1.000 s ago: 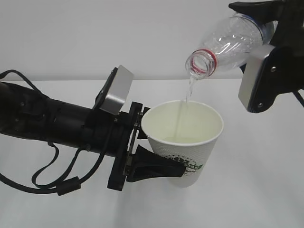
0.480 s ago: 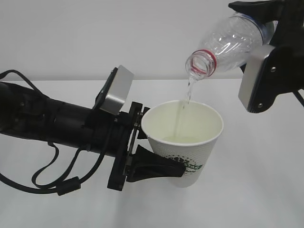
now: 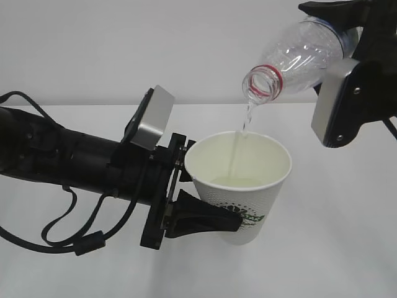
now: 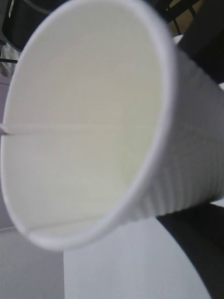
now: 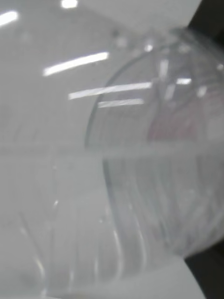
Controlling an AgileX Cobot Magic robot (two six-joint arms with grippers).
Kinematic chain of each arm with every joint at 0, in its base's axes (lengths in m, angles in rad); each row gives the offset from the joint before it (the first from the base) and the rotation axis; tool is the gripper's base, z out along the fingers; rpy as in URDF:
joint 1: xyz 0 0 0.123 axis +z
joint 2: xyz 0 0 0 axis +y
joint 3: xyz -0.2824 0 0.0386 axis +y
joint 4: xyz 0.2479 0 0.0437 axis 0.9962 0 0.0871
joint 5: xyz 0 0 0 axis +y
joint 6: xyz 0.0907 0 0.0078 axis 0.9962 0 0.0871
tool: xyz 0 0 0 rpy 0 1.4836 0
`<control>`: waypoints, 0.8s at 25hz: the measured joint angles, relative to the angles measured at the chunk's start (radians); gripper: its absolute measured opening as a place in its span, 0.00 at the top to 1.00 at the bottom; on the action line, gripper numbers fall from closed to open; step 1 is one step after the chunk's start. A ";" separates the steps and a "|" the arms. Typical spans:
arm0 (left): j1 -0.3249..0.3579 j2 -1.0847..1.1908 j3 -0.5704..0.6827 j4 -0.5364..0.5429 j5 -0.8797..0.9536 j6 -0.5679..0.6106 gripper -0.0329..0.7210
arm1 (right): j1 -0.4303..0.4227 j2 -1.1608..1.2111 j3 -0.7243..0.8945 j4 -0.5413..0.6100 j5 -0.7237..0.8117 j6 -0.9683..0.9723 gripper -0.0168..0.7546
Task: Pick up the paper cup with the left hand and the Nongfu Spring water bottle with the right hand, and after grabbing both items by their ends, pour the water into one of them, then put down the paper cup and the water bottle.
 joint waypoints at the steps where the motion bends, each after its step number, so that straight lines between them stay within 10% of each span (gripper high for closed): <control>1: 0.000 0.000 0.000 0.000 0.000 0.000 0.30 | 0.000 0.000 0.000 0.000 0.000 0.000 0.33; 20: 0.000 0.000 0.000 0.000 0.002 0.001 0.30 | 0.000 0.000 0.000 0.001 -0.006 -0.001 0.33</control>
